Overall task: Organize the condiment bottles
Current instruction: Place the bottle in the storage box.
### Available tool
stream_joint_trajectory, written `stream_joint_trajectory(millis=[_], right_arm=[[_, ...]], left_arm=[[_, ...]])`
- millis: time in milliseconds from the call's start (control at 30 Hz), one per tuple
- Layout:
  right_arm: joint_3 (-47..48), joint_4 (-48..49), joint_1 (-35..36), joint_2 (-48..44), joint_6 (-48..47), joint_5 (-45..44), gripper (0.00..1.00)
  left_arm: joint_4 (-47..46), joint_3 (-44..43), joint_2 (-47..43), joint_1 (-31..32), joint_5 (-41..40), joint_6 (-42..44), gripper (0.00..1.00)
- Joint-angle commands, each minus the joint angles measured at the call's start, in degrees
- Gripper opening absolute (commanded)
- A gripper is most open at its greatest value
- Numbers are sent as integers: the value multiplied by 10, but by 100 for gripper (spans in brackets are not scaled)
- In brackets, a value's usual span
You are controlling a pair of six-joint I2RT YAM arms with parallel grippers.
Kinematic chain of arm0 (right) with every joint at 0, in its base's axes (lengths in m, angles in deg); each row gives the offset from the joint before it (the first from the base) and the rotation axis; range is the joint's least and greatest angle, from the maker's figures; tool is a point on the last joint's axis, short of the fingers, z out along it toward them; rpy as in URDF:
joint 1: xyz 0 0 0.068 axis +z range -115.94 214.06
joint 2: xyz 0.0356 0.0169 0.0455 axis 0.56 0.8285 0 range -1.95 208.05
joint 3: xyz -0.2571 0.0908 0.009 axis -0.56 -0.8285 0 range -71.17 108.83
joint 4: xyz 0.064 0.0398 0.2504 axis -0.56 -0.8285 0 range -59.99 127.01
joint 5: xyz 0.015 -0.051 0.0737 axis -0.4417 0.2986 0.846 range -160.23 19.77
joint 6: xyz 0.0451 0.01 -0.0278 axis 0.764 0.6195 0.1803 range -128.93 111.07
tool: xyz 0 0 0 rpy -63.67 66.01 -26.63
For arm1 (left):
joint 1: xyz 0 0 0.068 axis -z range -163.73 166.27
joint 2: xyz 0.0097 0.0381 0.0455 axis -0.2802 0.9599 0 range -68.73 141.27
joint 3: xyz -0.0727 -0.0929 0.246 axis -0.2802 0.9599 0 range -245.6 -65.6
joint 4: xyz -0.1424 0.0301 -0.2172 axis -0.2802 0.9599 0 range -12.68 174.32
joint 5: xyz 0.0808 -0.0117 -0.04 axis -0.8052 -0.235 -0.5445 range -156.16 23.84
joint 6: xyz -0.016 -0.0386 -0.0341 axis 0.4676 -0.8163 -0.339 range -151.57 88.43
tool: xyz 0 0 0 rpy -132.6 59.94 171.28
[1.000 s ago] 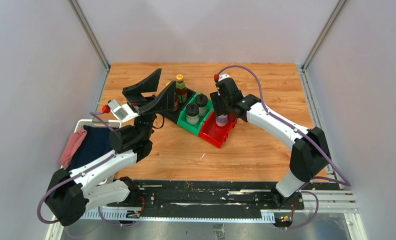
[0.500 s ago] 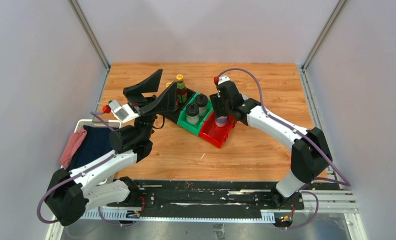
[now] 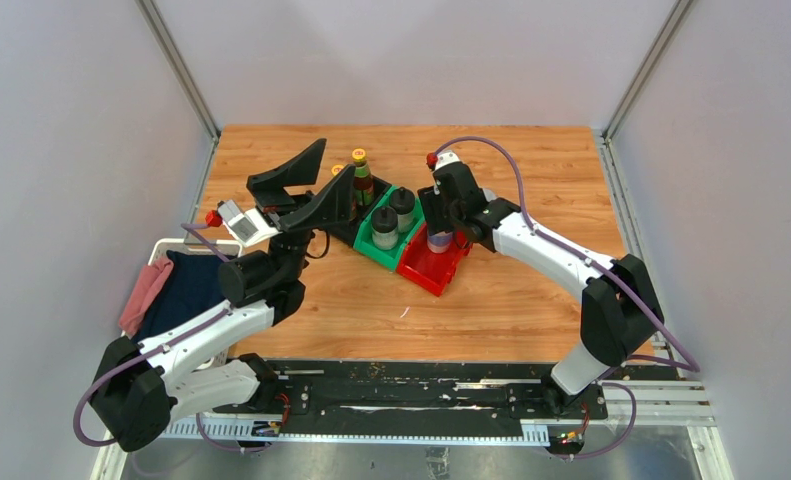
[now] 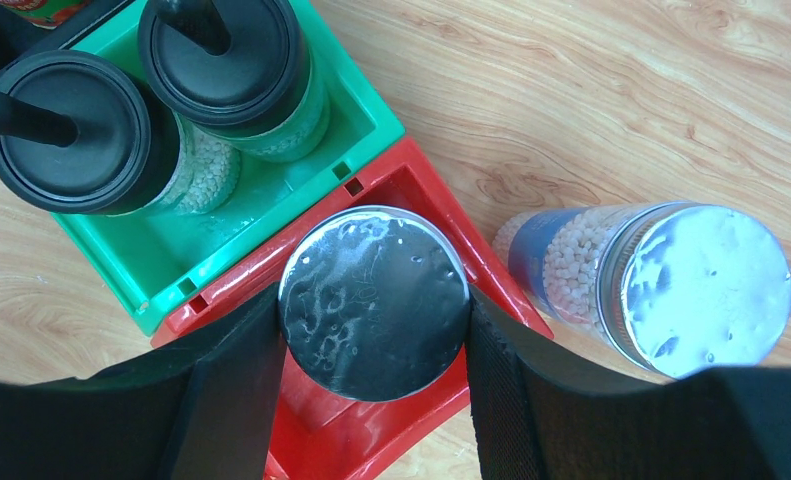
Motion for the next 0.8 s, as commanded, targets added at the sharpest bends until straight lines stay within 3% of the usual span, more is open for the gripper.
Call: stream_joint_trajectory(millis=[0,67,200,500,767], right_arm=[[-8,-8,-6,-10,-3,-5,38],[-8,-10,-6,-9,-3,-6,50],[-7,-12,-7,-9,-2,-8,65],[-4,-13,-7,-15,-10,-9,77],[0,-16,-7,-21,-15,-15,79]], left_arm=[[-20,5,2,6,3,10,79],[-20,4,3,7,4,9,80],[-18,4,4,7,4,9,80],[-16,-3,9,10,6,4,80],[-15,-8,11,11,6,2,80]])
